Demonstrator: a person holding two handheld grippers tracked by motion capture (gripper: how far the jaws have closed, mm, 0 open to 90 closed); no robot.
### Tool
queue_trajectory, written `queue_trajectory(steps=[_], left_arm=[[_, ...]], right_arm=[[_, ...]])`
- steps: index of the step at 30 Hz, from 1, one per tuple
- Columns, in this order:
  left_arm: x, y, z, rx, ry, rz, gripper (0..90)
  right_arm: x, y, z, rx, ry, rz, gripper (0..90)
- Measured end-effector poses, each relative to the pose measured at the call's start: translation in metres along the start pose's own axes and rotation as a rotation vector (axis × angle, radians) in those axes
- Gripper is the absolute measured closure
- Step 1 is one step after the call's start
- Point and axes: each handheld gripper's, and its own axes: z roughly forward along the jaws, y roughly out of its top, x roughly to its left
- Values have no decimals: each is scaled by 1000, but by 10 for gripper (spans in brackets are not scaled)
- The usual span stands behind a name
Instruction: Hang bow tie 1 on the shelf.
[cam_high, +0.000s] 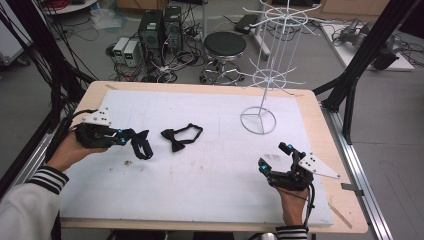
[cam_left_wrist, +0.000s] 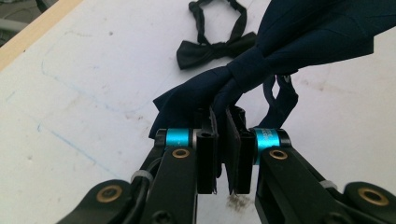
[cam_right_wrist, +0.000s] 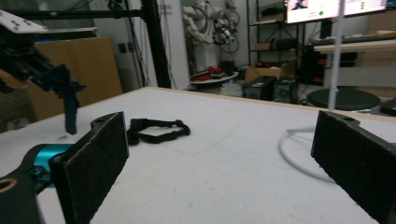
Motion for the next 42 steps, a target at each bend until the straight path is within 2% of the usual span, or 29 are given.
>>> queue_trajectory(steps=[1, 2, 4, 5, 11, 13, 16, 19, 25, 27, 33, 42], left_arm=[[0, 1, 0, 3, -5, 12, 836], [-3, 3, 1, -16, -6, 6, 836], [-6, 6, 1, -29, -15, 4, 836], [-7, 7, 1, -34, -17, 10, 836], [-16, 16, 4, -89, -34, 6, 836], [-20, 19, 5, -107, -40, 5, 836], [-25, 23, 9, -120, -47, 7, 836], [-31, 28, 10, -133, -50, 10, 836], [-40, 35, 16, -166, -57, 0, 836], [-42, 38, 18, -184, -68, -6, 836], [-47, 45, 28, -207, -93, -6, 836], [-55, 55, 36, -258, -108, -16, 836]], right_arm=[[2, 6, 3, 9, 29, 4, 34], [2, 6, 3, 9, 29, 4, 34], [6, 15, 10, 20, 77, -8, 34], [6, 15, 10, 20, 77, -8, 34], [16, 34, 28, 51, 162, -48, 35], [18, 35, 30, 56, 171, -62, 35], [24, 40, 37, 92, 189, -73, 34], [30, 47, 44, 105, 226, -71, 34], [37, 56, 53, 135, 263, -67, 34], [41, 59, 58, 148, 283, -88, 34], [51, 67, 73, 177, 328, -93, 35], [63, 82, 93, 208, 368, -69, 36]])
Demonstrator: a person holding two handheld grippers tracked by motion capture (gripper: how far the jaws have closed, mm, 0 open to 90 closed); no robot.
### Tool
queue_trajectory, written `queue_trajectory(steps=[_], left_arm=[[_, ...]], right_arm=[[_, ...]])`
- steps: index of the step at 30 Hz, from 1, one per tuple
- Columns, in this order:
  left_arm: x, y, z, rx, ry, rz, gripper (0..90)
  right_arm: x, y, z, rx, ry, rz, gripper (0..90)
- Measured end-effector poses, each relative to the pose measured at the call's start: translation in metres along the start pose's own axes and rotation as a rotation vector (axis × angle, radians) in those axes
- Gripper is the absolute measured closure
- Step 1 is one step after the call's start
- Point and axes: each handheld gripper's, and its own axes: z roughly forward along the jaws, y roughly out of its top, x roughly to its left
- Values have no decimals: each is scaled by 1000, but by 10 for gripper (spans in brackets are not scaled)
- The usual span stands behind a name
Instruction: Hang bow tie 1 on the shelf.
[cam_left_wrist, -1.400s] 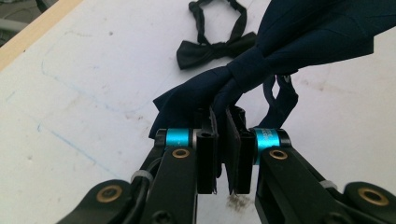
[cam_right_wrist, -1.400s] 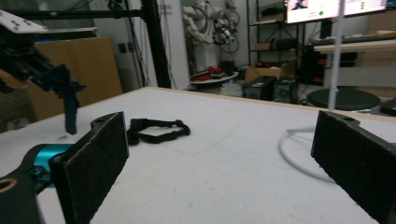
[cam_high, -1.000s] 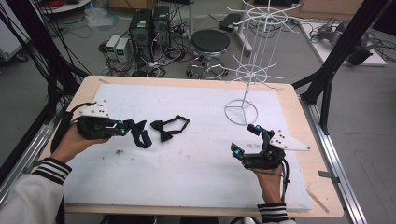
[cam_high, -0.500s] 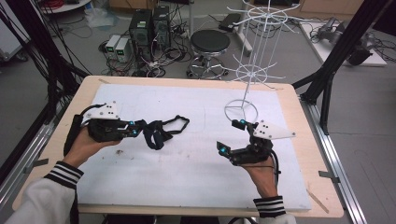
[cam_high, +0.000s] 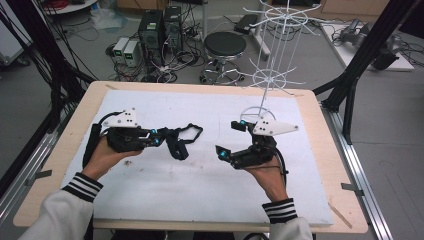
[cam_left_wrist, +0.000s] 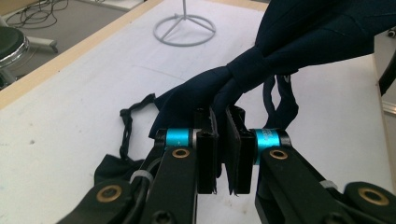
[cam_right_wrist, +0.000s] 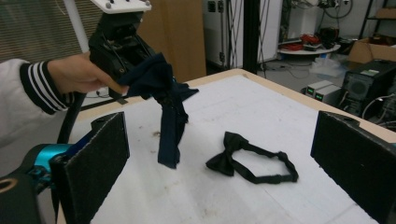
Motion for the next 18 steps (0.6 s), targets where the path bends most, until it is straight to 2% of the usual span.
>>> queue_trajectory(steps=[4, 12, 18], left_arm=[[-2, 2, 4, -10, -2, -3, 836], [-9, 8, 13, -29, -7, -7, 836], [-12, 13, 22, -14, 26, -3, 836]], right_arm=[[2, 7, 9, 8, 28, 18, 36], [9, 17, 32, 66, 80, 0, 38], [15, 22, 47, 93, 103, 1, 60]])
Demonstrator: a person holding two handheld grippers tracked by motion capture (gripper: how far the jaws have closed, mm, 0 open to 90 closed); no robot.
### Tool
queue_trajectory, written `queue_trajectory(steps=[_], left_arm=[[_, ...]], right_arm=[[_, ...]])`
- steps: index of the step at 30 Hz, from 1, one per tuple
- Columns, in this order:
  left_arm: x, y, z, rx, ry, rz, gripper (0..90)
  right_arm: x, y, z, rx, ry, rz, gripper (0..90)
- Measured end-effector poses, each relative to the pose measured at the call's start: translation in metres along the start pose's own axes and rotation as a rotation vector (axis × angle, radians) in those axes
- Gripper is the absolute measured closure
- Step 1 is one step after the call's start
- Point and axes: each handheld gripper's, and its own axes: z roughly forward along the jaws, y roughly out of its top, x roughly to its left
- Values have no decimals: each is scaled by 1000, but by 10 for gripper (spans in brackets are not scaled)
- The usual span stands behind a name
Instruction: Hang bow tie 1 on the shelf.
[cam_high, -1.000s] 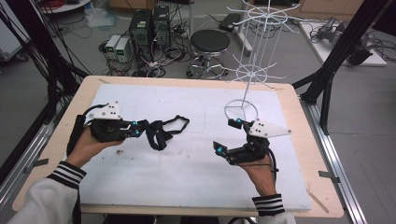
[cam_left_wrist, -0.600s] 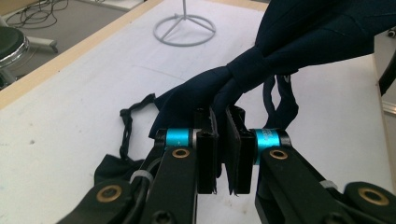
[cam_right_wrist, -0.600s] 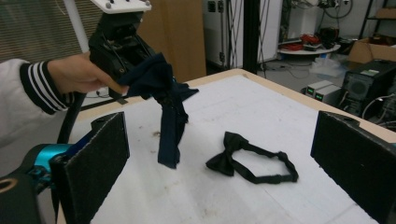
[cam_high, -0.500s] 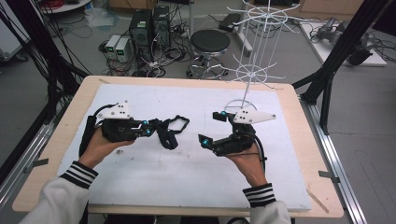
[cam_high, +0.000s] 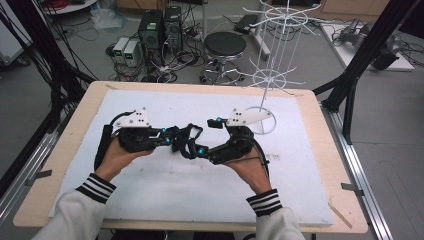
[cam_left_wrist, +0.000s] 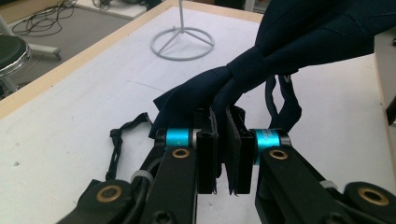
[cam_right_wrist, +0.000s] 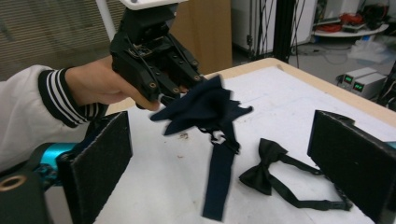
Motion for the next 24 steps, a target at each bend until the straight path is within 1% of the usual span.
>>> queue_trajectory(steps=[2, 3, 4, 5, 10, 12, 13, 16, 18, 20, 22, 24], left_arm=[[-1, 2, 2, 7, 10, 4, 836], [-1, 2, 3, 5, 11, 4, 836], [-2, 3, 4, 4, 8, 6, 835], [-2, 3, 5, 4, 8, 9, 836], [-4, 5, 6, 12, 16, 15, 836], [-4, 5, 6, 9, 18, 10, 835], [-5, 5, 6, 6, 20, 8, 836], [-5, 6, 6, 10, 27, 15, 835], [-5, 6, 6, 13, 30, 16, 835], [-5, 6, 6, 14, 30, 18, 835], [-5, 6, 6, 7, 31, 16, 835], [-5, 6, 6, 9, 35, 18, 835]], right_arm=[[2, 2, 4, 15, -5, 3, 73], [2, 3, 6, 13, -6, 3, 84], [3, 4, 7, 14, -2, 8, 119], [3, 6, 9, 14, -10, 4, 151], [3, 7, 12, 27, -14, 12, 177], [2, 7, 14, 32, -9, 11, 224], [1, 7, 15, 34, -6, 17, 270], [0, 8, 16, 47, -11, 21, 296], [0, 8, 17, 57, -11, 20, 357], [0, 9, 18, 61, -6, 20, 375], [0, 8, 19, 70, -12, 23, 420], [-1, 8, 19, 73, -6, 29, 464]])
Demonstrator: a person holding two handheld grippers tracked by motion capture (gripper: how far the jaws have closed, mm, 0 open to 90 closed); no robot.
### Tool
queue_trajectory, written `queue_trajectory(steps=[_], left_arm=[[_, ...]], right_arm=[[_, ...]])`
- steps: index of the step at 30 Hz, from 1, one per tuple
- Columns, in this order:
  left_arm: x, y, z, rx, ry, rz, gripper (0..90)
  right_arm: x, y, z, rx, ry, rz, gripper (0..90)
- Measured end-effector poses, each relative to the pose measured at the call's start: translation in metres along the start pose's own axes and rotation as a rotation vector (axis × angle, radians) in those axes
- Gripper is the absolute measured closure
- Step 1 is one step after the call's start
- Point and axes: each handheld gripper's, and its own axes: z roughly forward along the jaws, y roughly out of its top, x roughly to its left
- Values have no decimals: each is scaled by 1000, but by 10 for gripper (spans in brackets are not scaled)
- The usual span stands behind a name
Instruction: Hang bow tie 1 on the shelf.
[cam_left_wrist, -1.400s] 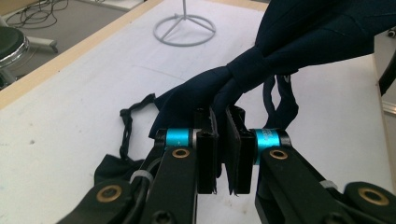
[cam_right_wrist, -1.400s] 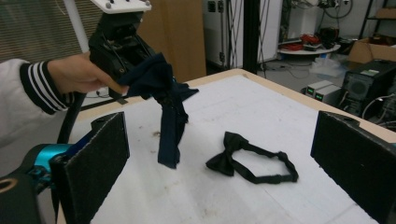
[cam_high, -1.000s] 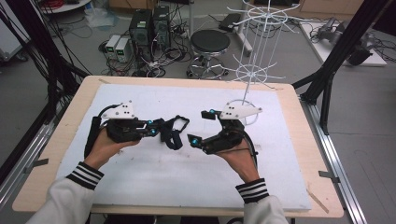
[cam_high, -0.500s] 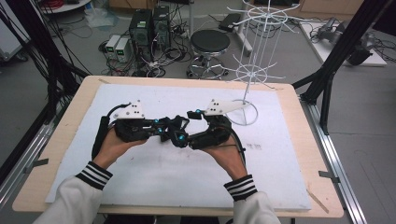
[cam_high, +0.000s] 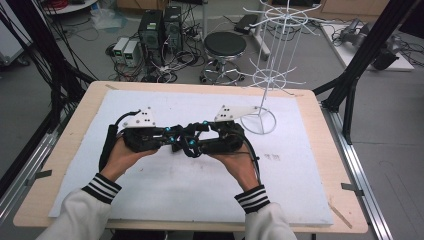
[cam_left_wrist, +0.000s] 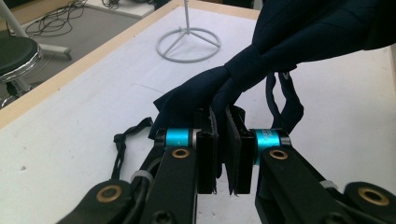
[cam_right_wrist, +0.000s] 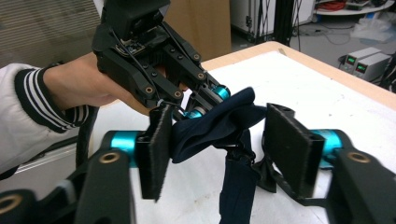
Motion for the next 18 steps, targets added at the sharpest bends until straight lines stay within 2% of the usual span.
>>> queue_trajectory(steps=[1, 7, 11, 15, 18], left_arm=[[0, 0, 0, 2, 3, 1, 835], [-1, 0, 1, 10, 11, 8, 835], [-1, 0, 1, 5, 13, 6, 836], [-1, -1, 0, 12, 11, 10, 836], [0, -1, 0, 13, 7, 13, 836]], right_arm=[[0, 0, 0, 2, -4, -3, 498], [0, 0, 0, 6, -12, 0, 544], [0, 1, 0, -1, -16, -12, 642], [1, 1, -1, 19, -31, -42, 799], [1, 1, -1, 28, -39, -42, 835]])
